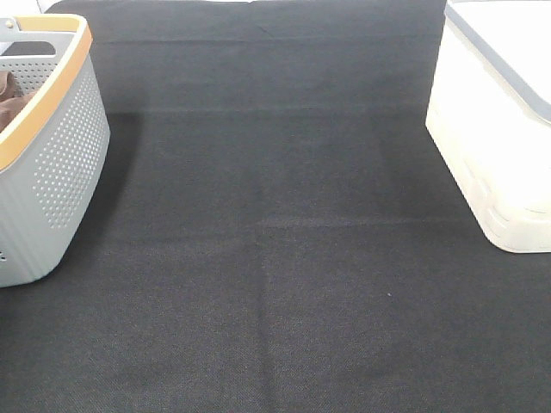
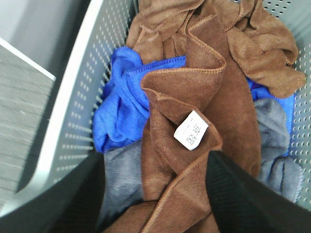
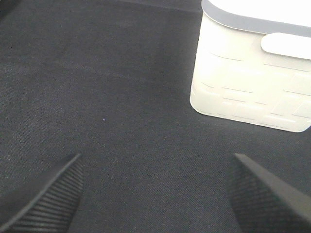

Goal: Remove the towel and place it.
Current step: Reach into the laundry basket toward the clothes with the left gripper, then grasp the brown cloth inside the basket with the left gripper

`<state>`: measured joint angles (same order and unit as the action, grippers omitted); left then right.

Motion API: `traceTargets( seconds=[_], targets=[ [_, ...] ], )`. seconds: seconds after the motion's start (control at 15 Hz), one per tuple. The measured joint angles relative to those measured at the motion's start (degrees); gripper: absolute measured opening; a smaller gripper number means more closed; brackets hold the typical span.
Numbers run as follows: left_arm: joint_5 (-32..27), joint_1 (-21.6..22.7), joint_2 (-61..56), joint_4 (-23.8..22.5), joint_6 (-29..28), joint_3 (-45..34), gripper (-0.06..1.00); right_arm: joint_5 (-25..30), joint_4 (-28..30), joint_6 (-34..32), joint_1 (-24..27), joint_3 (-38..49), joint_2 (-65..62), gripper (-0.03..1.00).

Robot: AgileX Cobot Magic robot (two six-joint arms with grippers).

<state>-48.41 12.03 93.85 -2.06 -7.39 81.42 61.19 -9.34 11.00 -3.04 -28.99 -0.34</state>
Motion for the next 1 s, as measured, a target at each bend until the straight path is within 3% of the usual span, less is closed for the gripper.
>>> traceTargets(
  seconds=[0.27,0.53,1.0],
  targets=[
    [-0.74,6.13,5.96,11.06,0.63,2.06,0.59,0.0,0.0,0.0,0.0,0.0,0.0,0.77],
    [-2.75,6.42,12.83,18.16,-1.15,8.02,0.59,0.0,0.0,0.0,0.0,0.0,0.0,0.77],
    [-8.65,6.42,20.68,19.37,-3.09,15.76,0.59,0.0,0.0,0.0,0.0,0.0,0.0,0.77]
  ],
)
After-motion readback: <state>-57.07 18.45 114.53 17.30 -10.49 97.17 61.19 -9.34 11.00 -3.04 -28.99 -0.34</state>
